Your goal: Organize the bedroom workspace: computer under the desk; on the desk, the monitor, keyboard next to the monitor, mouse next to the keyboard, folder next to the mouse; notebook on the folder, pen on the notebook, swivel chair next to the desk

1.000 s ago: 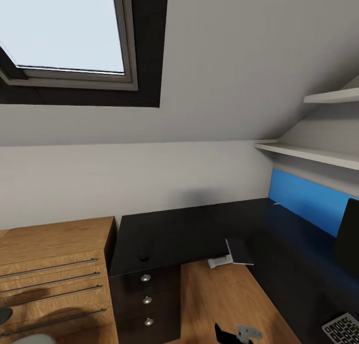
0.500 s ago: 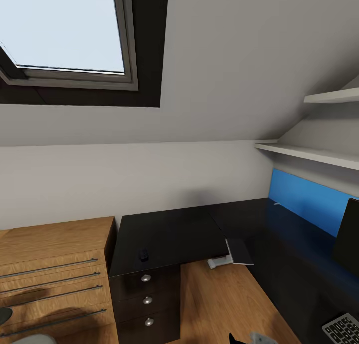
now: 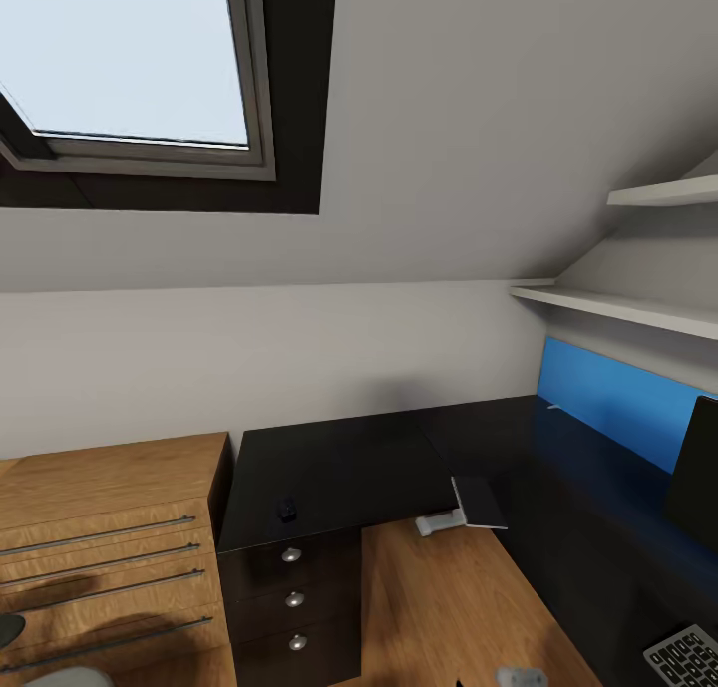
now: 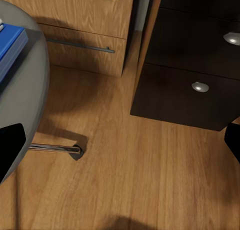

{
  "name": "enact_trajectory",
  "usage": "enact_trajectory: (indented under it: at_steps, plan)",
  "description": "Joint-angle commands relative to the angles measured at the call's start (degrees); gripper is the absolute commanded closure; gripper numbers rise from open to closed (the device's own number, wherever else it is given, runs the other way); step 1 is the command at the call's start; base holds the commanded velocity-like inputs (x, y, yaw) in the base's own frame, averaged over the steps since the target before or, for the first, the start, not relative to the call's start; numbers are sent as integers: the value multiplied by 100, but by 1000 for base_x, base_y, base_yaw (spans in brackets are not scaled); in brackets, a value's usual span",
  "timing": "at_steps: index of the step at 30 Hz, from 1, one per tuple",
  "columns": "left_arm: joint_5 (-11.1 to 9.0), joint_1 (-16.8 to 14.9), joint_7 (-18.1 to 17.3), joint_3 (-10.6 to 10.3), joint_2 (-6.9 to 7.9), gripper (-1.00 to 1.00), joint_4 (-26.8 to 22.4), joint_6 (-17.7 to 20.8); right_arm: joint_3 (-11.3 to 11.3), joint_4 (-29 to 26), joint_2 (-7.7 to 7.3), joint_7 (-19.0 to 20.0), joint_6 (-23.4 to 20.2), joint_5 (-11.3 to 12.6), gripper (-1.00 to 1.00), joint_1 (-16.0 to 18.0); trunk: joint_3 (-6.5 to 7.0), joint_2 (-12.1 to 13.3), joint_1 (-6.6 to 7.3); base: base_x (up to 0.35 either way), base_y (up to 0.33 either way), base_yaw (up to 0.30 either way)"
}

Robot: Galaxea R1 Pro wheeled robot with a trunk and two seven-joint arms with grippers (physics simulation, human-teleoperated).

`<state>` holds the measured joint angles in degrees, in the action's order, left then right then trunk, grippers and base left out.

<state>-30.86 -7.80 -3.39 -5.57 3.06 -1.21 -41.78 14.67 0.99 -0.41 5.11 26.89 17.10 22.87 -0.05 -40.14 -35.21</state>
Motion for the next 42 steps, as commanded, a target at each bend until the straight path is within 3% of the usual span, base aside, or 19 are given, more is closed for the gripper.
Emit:
enact_trajectory:
  at_steps: [1, 5, 12, 30, 42]
  plan:
    - [-62, -2, -35, -41, 1, -100, 7, -15, 35, 12, -17, 38, 26, -48, -100, -5, -1, -2, -1, 0, 0, 0]
    - [-64, -2, -38, -41, 1, -100, 7, -14, 63, 16, -72, 17, 149, -401, -100, -27, -4, -2, -1, 0, 0, 0]
    - [-61, -2, -39, -41, 1, -100, 7, -13, 62, 17, -89, -5, 282, -525, -100, -35, -46, -2, -1, 0, 0, 0]
    - [-63, -2, -30, -41, 1, -100, 7, 3, 48, 21, -88, -15, 334, -324, -100, -37, -203, -2, -1, 0, 0, -21]
    - [-61, -2, -30, -41, 1, -100, 7, 3, 53, 24, -66, -17, 369, -277, -100, -37, -223, -2, -1, 0, 0, -21]
